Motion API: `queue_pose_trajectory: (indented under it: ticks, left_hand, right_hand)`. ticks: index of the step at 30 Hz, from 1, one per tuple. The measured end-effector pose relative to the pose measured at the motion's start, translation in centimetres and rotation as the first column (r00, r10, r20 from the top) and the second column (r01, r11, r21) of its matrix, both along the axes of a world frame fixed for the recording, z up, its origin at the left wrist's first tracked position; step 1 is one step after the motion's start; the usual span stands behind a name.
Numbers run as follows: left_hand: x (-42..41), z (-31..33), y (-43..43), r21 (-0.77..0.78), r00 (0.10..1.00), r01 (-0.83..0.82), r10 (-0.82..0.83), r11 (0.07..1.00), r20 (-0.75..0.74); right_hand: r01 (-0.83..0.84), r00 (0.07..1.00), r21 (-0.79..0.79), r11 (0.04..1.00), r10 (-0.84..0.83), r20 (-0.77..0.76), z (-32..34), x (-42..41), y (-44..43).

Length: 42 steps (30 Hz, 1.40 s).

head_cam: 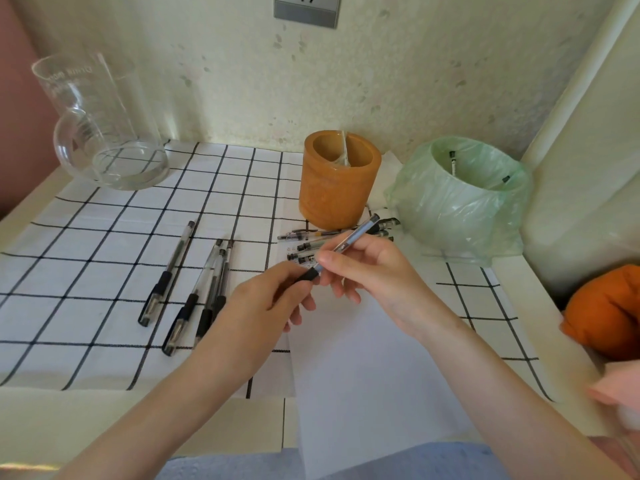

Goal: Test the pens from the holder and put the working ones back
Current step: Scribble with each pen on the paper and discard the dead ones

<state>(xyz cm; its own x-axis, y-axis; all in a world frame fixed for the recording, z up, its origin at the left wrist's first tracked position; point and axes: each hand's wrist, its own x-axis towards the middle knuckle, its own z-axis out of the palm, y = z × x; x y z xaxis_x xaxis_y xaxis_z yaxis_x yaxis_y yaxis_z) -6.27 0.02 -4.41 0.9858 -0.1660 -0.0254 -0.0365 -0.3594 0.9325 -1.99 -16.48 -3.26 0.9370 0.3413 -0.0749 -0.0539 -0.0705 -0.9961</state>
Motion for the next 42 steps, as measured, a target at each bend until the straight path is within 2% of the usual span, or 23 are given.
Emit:
queue_pose_trajectory:
  ticks: [8, 14, 17, 19, 23, 25, 27, 30, 33, 38, 42]
  left_hand:
    - [-0.4, -0.2, -0.3, 0.061, 1.0, -0.01, 0.009, 0.998, 0.02]
    - [-0.3, 0.7, -0.8, -0.074, 1.0, 0.005, -0.004, 0.997, 0.008]
    - [-0.6, 1.1, -0.9, -0.069, 0.999, 0.022, -0.02, 0.997, 0.029]
    - [-0.8, 0.9, -0.9, 0.012, 0.999, 0.015, -0.016, 1.0, 0.036]
    - [-1.3, 0.1, -0.6, 0.273, 0.996, 0.09, -0.094, 0.958, -0.001]
    - [-1.4, -0.5, -0.6, 0.499, 0.983, 0.122, -0.174, 0.858, 0.058]
    - [-1.5, -0.9, -0.7, 0.644, 0.963, 0.14, -0.255, 0.752, 0.088]
    - [-1.3, -1.2, -0.8, 0.698, 0.952, 0.212, -0.305, 0.684, 0.01]
    - [-1.1, -1.2, -0.8, 0.707, 0.947, 0.243, -0.319, 0.665, -0.026]
    - [-1.1, -1.4, -0.8, 0.728, 0.948, 0.242, -0.317, 0.641, -0.035]
    - [-0.9, -1.6, -0.8, 0.728, 0.951, 0.238, -0.307, 0.643, -0.04]
  right_hand:
    - [-0.078, 0.995, -0.009, 0.997, 0.078, 0.065, 0.3, -0.3, -0.5]
    - [-0.07, 0.995, 0.042, 0.997, 0.067, 0.079, 0.5, -0.4, -1.2]
    - [-0.065, 0.995, 0.053, 0.996, 0.06, 0.08, 0.6, -0.4, -1.9]
    - [-0.017, 0.998, 0.077, 0.997, 0.012, 0.065, 0.7, -0.3, -2.2]
    - [0.303, 0.952, 0.218, 0.928, -0.303, -0.037, 1.3, 1.1, -4.1]
    - [0.36, 0.933, 0.213, 0.909, -0.355, -0.061, 1.6, 1.8, -5.6]
    - [0.373, 0.928, 0.166, 0.913, -0.367, -0.065, 1.5, 2.2, -6.6]
    - [0.447, 0.894, 0.064, 0.892, -0.447, -0.02, 0.2, 2.7, -6.8]
    - [0.508, 0.861, -0.044, 0.86, -0.505, 0.063, -1.6, 3.3, -6.7]
    - [0.528, 0.847, -0.064, 0.847, -0.521, 0.103, -3.4, 3.8, -6.4]
    - [0.629, 0.768, -0.071, 0.774, -0.606, 0.208, -4.8, 4.0, -6.2]
